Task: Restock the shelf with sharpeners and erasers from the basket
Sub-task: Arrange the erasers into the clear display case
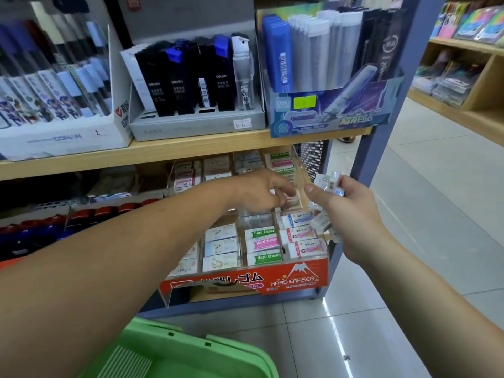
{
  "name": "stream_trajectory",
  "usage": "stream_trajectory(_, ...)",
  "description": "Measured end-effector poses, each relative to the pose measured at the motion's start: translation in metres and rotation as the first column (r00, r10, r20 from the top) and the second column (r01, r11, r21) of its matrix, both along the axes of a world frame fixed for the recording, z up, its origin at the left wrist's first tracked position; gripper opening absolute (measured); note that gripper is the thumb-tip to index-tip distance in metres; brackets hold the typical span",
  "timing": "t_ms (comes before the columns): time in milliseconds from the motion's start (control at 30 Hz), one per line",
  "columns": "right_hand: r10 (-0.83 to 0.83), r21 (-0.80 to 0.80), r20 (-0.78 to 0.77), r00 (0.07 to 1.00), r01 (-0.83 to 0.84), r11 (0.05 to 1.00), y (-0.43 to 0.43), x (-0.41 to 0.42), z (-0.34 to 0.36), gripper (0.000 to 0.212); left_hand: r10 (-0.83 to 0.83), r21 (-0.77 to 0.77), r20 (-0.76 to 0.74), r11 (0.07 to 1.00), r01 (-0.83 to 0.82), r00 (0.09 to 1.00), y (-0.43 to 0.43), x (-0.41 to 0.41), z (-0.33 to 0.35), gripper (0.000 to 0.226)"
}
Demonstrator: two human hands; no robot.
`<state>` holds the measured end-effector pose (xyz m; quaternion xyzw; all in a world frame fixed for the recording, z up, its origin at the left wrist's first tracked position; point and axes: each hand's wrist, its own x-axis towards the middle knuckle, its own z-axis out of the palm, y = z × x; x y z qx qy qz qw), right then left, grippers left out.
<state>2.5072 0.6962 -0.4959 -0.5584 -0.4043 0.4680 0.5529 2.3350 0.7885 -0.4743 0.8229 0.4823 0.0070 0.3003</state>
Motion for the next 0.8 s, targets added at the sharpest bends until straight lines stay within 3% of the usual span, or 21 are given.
stream_trajectory(333, 0.012, -0.010, 0.029, 1.000, -0.012, 1.000, 0.001, -0.001, 0.004, 0.012, 0.075, 0.063, 0.126, 0.995, -0.083, 0.989, -0.006, -0.002, 0.005, 0.035)
stream_trajectory(433, 0.037, 0.002, 0.072, 0.997, -0.037, 0.999, -0.002, -0.004, 0.010, 0.008, 0.210, -0.113, 0.346, 0.977, -0.181, 0.914, -0.023, -0.013, 0.019, 0.038)
stream_trajectory(533, 0.059, -0.010, 0.079, 0.995, -0.058, 0.998, -0.007, -0.014, 0.012, 0.007, 0.287, -0.322, 0.500, 0.937, -0.132, 0.817, -0.049, -0.039, 0.024, 0.057)
stream_trajectory(667, 0.123, -0.078, -0.092, 0.988, -0.130, 0.988, -0.014, -0.036, 0.015, 0.018, 0.293, -0.352, 0.567, 0.931, -0.095, 0.770, -0.081, -0.068, 0.024, 0.077)
stream_trajectory(800, 0.149, -0.114, -0.175, 0.973, -0.171, 0.979, -0.017, -0.052, 0.017, 0.022, 0.363, -0.378, 0.628, 0.915, -0.137, 0.689, -0.096, -0.085, 0.023, 0.068)
